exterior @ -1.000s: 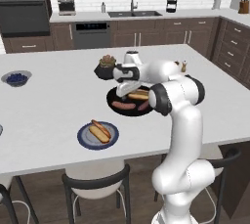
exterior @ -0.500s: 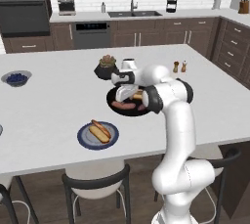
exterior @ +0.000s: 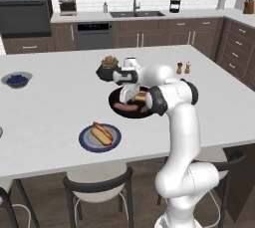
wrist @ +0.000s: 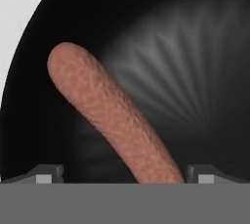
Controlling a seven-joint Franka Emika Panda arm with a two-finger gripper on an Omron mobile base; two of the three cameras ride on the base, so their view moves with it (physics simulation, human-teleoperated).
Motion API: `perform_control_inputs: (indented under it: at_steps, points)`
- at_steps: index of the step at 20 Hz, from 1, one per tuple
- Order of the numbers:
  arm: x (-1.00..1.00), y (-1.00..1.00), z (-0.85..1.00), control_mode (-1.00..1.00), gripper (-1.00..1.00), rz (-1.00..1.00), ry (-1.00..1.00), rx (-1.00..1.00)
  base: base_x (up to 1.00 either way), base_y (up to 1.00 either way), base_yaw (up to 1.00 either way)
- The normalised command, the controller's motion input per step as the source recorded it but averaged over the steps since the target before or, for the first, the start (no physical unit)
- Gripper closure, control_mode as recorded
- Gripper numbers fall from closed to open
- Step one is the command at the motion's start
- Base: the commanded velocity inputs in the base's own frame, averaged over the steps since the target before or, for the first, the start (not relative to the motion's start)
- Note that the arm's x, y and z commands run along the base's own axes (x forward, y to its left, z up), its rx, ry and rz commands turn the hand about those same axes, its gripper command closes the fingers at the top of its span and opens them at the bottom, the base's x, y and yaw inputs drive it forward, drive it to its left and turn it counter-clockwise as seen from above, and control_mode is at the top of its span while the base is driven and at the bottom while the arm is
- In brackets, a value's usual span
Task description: Place one bun and one sausage from the bowl on each plate.
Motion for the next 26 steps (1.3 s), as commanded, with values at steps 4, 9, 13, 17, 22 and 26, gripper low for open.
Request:
perform_control_inputs:
  at_steps: [4,9,13,17,22,26]
  points:
    - [-0.71,0.00,0.00,-1.00,-1.00,0.16,-0.10,0.00,0.00,0.00,0.00]
    - [-0.26,0.00,-0.09,-1.00,-1.00,0.15,-0.18,0.00,0.00,0.00,0.00]
    - [0.15,0.00,-0.22,-1.00,-1.00,0.09,-0.10,0.00,0.00,0.00,0.00]
    - [0.51,0.00,-0.10,-1.00,-1.00,0.06,0.00,0.01,0.00,0.00,0.00]
    - [0.57,0.07,0.00,-1.00,-1.00,0.05,0.00,0.01,0.00,0.00,0.00]
    - [0.31,0.18,-0.13,-1.00,-1.00,0.07,0.00,0.00,0.00,0.00,0.00]
